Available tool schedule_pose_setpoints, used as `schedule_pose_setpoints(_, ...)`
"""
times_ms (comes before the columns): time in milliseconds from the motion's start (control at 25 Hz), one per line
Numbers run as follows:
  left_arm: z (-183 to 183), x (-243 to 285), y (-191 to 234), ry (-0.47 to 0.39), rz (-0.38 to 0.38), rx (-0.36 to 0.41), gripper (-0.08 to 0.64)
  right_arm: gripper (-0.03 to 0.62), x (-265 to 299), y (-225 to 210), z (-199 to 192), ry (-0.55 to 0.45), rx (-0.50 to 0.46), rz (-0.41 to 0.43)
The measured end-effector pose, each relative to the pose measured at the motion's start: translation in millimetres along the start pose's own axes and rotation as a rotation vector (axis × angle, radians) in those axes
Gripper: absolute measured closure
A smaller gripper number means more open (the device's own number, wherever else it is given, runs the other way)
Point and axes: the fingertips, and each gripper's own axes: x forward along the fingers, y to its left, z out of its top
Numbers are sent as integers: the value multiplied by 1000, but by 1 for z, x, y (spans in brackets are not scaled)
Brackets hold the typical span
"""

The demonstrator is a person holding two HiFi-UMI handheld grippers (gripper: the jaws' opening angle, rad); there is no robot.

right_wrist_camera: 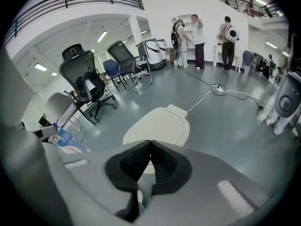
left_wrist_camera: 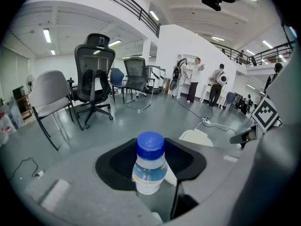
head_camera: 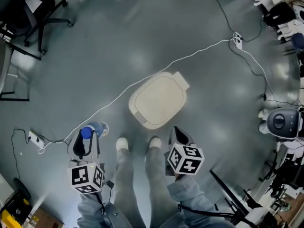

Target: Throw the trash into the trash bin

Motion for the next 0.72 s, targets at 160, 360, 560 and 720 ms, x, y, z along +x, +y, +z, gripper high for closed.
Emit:
schedule_pose_setpoints(160, -7, 0, 24, 10, 28, 0, 365, 589, 21, 19, -6, 20, -25, 19)
schedule_pose_setpoints(360, -14, 2, 54, 14, 54, -7, 365, 589, 49, 44, -12, 38, -47, 30)
schedule_pose_setpoints(560, -24, 4, 77, 26, 69, -17, 365, 589, 69, 66, -20, 60, -70, 39)
schedule_pose_setpoints(720, -32, 11, 91, 34, 71, -18, 365, 589, 84, 80, -29, 77, -87, 42)
